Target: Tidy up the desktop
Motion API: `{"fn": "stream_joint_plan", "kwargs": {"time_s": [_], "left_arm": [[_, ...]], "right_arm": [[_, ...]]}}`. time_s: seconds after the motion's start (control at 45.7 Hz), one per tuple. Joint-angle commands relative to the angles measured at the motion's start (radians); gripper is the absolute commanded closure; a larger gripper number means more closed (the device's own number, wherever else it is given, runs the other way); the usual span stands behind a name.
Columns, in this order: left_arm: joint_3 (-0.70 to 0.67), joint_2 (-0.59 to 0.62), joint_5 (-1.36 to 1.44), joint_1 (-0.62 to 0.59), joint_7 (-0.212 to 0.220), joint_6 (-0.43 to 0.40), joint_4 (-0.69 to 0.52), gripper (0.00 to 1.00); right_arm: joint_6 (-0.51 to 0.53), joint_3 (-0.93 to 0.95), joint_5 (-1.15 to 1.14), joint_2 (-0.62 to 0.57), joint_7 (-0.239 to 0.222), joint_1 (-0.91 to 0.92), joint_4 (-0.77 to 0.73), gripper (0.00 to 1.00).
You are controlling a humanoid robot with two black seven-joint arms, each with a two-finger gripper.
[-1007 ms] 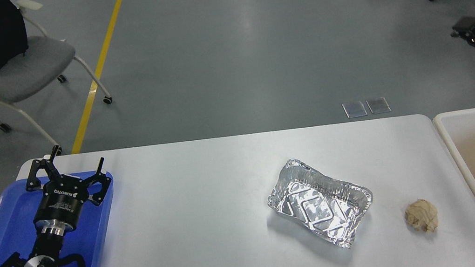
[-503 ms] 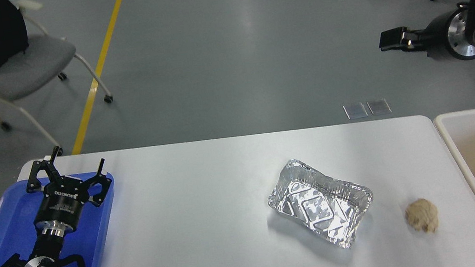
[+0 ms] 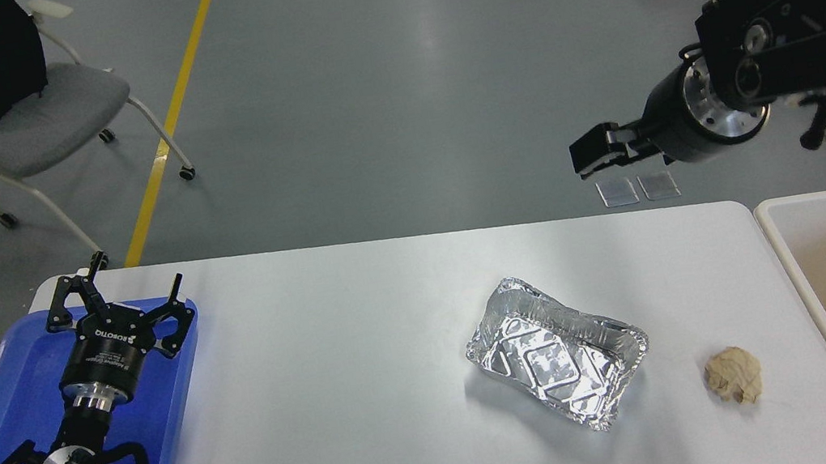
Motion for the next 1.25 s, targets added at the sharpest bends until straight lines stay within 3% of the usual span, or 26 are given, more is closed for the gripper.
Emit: {"fn": "stream_joint_plan", "kwargs": {"time_s": [0.0,0.197,0.569,1.226], "left_arm": [[0.0,0.0,0.0,0.001,0.0,0.0,0.0,0.01],[0.0,0.0,0.0,-0.001,0.0,0.0,0.0,0.01],[0.0,0.0,0.0,0.001,0.0,0.0,0.0,0.01],[0.0,0.0,0.0,0.001,0.0,0.0,0.0,0.01]], "right_arm": [[0.109,0.012,-0.001,0.094,-0.001,0.033,0.071,0.01],[0.299,0.006,-0.003,0.1,-0.001,0.067,0.071,0.01],[0.553,-0.025,-0.012,0.082,0.001,0.257,0.069,0.0],[0.58,-0.023,-0.01,0.079,0.002,0.299,0.059,0.01]]}}
